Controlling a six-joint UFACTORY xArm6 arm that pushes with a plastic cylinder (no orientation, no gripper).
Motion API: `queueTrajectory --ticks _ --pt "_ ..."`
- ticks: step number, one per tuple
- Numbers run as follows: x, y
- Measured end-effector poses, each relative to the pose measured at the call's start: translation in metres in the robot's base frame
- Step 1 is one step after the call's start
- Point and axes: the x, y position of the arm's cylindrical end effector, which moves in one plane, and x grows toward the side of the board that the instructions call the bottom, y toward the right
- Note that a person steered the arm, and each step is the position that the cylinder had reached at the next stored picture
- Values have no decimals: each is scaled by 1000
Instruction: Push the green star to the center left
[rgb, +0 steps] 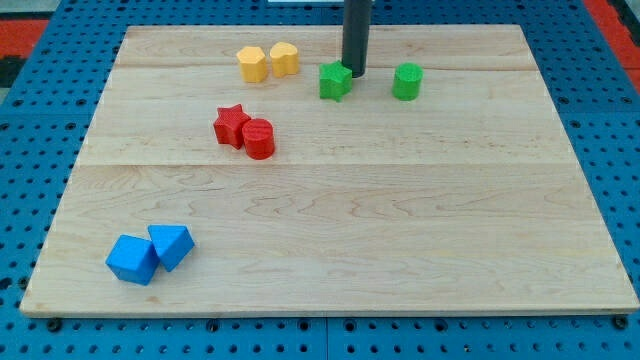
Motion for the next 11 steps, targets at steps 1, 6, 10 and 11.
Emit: queueTrajectory --ticks 1,6,10,11 --pt "0 12" --pt "2 -19" --pt "39 -95" --pt "23 -146"
